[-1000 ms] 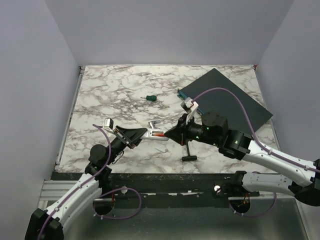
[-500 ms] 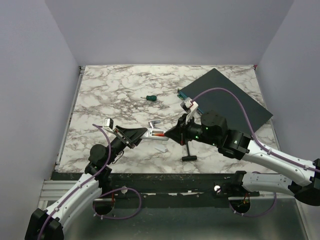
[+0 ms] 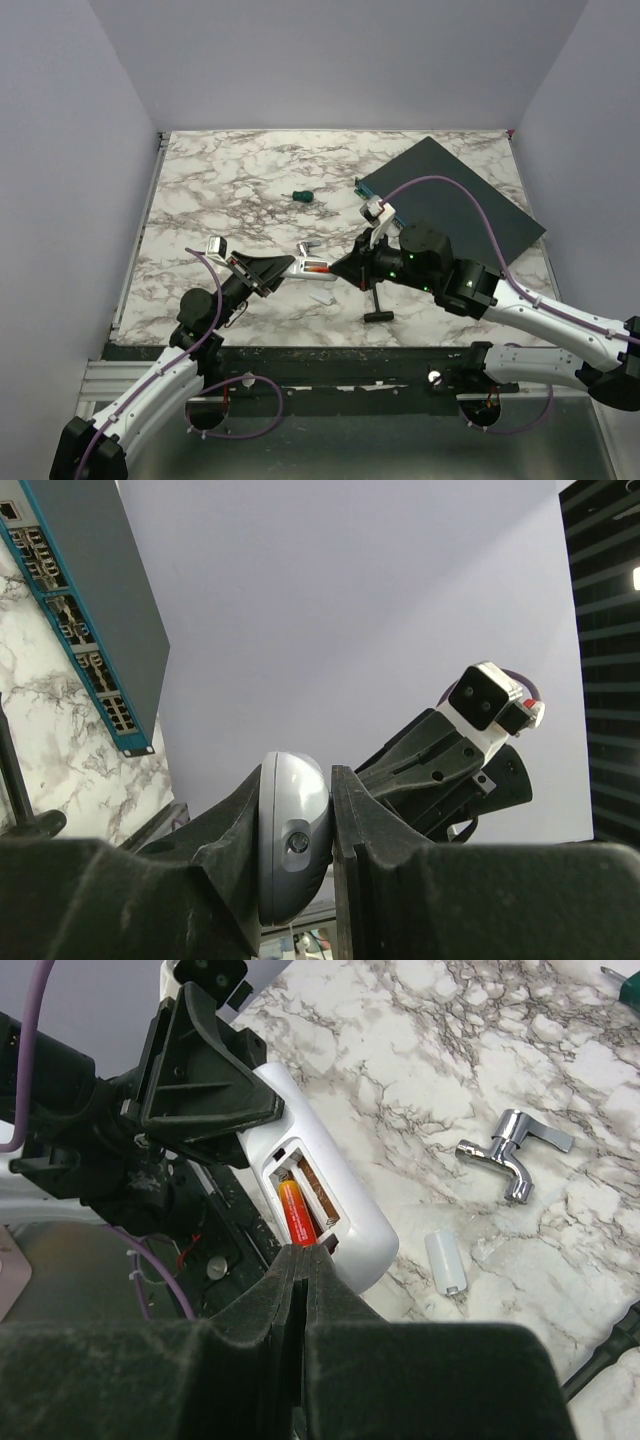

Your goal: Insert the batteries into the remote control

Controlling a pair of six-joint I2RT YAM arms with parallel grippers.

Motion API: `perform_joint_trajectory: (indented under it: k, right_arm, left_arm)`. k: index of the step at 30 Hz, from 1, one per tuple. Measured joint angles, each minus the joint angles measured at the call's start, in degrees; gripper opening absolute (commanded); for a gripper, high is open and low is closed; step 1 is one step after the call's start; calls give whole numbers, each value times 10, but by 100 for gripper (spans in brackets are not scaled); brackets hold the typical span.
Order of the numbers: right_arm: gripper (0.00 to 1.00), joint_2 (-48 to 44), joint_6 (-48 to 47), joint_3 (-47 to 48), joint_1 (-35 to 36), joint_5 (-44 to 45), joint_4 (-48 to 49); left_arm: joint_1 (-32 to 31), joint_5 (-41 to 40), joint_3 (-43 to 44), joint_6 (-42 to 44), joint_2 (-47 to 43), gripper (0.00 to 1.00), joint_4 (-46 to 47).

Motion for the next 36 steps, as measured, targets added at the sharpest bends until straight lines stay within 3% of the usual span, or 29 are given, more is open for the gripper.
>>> perform_joint_trajectory:
  k: [36]
  right_arm:
    - [1, 40, -5, 2, -1, -10, 4]
  left_arm:
    - [0, 0, 0, 10, 25, 0, 8]
